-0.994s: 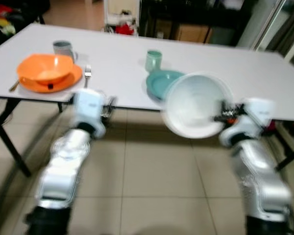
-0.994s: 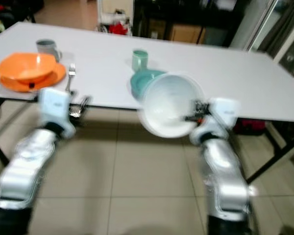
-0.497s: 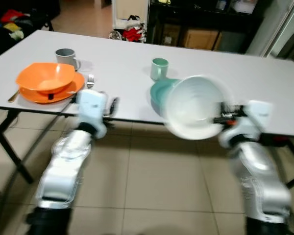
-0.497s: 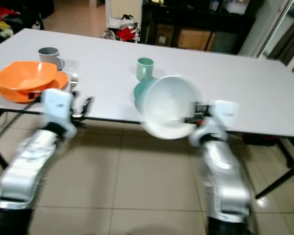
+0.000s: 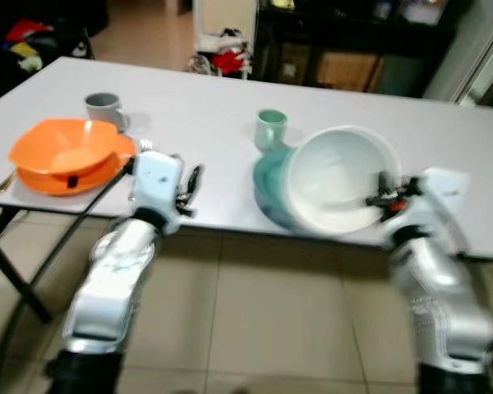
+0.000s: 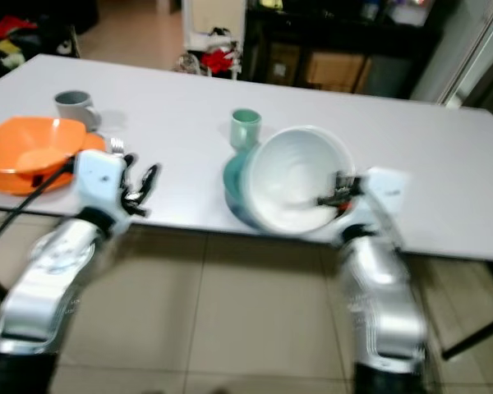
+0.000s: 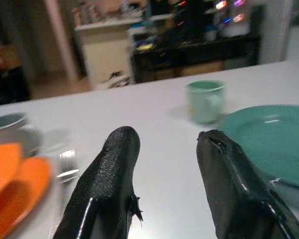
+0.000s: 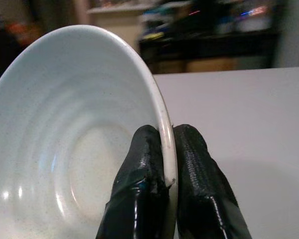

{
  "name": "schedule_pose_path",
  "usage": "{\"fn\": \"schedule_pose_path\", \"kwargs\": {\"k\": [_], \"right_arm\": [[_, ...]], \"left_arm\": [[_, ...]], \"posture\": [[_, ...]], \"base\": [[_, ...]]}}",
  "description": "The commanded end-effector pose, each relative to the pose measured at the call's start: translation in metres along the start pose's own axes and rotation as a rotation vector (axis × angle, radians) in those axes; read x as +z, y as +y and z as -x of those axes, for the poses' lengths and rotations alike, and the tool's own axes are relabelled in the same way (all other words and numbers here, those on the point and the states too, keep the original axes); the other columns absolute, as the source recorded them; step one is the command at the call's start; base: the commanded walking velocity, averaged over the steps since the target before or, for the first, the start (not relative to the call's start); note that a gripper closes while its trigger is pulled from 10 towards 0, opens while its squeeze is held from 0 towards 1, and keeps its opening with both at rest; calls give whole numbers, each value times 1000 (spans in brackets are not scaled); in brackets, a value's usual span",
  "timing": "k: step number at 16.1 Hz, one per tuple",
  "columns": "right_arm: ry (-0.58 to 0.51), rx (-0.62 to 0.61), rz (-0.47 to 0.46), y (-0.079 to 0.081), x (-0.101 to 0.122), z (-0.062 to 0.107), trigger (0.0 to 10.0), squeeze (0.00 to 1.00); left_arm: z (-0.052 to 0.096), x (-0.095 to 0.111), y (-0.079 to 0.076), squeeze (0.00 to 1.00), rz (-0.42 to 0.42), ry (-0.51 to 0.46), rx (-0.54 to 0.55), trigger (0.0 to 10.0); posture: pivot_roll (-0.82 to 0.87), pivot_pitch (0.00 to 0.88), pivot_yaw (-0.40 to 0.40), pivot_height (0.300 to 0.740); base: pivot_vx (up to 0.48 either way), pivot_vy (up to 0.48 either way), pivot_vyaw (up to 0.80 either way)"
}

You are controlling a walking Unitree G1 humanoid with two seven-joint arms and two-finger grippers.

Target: Setting the table

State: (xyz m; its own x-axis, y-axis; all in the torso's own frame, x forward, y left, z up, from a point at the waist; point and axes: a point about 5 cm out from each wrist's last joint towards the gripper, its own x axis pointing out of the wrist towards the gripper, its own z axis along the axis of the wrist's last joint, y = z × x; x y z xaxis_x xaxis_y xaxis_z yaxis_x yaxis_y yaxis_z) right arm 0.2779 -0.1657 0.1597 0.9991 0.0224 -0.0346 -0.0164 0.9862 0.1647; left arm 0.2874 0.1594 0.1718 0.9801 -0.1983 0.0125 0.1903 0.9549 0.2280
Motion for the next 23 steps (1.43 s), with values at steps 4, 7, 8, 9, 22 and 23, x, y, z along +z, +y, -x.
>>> {"fn": "schedule_pose_path", "kwargs": {"k": [4, 7, 8, 9, 22, 23], "right_arm": [[-21, -32, 7, -10, 7, -1, 10000, 0], [41, -31, 11, -8, 2, -7, 10000, 0], [71, -48, 16, -10, -1, -9, 10000, 0], [129, -84, 5, -13, -6, -14, 10000, 0], [483, -156, -496, -23, -35, -84, 10000, 0], [490, -161, -565, -24, -38, -87, 10000, 0]], "left_arm": [[-4, 6, -9, 0, 8, -20, -33, 10000], [-4, 6, -13, 0, 23, -19, -98, 10000], [-3, 6, -16, 0, 4, -17, -129, 10000], [-3, 6, -20, 0, -9, -14, -167, 10000], [8, 6, -44, 0, -38, 35, -627, 10000], [12, 5, -46, 0, -30, 48, -678, 10000]], "posture": [[85, 0, -74, 740], [92, 0, -77, 740], [92, 0, -75, 740], [90, 0, -73, 740], [106, 0, -58, 740], [106, 0, -58, 740]], "base": [[409, 0, 0], [234, 0, 0], [0, 0, 0], [0, 0, 0], [0, 0, 0], [0, 0, 0]]}}
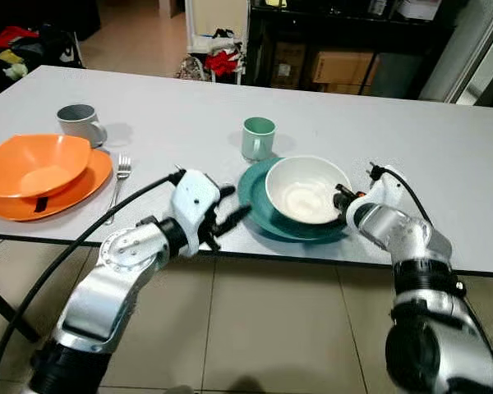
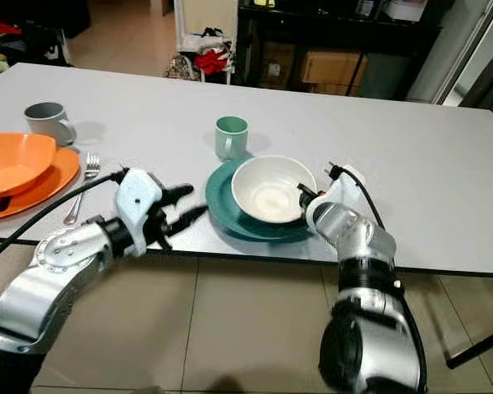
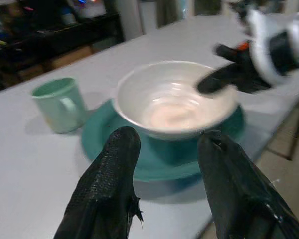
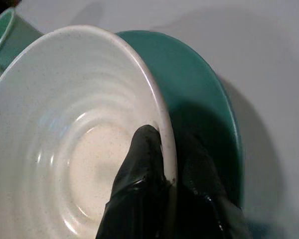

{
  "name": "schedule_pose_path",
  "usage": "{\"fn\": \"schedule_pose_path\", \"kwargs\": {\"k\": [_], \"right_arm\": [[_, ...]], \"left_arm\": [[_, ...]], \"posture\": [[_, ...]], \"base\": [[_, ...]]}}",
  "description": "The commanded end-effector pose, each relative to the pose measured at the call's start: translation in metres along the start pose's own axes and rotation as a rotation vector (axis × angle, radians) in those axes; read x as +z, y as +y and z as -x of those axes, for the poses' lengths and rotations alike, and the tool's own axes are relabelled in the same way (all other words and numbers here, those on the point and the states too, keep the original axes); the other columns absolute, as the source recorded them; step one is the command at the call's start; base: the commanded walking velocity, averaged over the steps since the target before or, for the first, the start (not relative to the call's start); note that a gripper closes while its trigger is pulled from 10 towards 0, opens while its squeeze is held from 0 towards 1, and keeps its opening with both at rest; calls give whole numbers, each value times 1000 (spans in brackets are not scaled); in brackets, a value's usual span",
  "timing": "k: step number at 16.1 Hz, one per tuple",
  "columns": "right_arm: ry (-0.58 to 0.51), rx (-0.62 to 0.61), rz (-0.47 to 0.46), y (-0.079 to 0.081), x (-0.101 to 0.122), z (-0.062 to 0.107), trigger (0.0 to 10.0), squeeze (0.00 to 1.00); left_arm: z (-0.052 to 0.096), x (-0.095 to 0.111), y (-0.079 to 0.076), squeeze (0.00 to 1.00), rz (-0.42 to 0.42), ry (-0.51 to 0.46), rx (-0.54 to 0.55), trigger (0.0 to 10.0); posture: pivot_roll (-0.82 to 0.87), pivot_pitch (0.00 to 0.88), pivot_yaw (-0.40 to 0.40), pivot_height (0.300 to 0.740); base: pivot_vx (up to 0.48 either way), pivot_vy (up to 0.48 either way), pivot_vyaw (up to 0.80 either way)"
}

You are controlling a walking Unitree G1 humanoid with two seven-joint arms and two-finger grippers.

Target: Setting the table

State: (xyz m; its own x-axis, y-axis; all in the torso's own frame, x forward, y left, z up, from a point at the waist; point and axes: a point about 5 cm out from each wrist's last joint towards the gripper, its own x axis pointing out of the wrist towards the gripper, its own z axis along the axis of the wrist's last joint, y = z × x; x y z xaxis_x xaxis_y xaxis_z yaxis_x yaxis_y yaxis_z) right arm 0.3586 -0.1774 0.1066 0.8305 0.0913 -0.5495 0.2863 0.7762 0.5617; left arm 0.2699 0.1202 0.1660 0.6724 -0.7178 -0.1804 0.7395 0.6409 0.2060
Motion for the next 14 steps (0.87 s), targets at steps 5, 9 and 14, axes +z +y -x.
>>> {"fn": "schedule_pose_path", "kwargs": {"k": [5, 9, 14], "right_arm": [[-20, 27, -72, -3, 5, -3, 10000, 1000], [-50, 95, -90, 5, 20, 11, 10000, 1000], [-96, 80, -56, 0, 21, 49, 10000, 0]], "left_arm": [[8, 1, -3, 0, 31, 23, -91, 10000], [11, 7, 5, 0, 50, -3, -61, 10000], [18, 7, 7, 0, 68, -14, -64, 10000]], "posture": [[119, 0, -63, 740], [116, 0, -58, 740], [95, 0, -45, 740]], "base": [[0, 0, 0], [0, 0, 0], [0, 0, 0]]}}
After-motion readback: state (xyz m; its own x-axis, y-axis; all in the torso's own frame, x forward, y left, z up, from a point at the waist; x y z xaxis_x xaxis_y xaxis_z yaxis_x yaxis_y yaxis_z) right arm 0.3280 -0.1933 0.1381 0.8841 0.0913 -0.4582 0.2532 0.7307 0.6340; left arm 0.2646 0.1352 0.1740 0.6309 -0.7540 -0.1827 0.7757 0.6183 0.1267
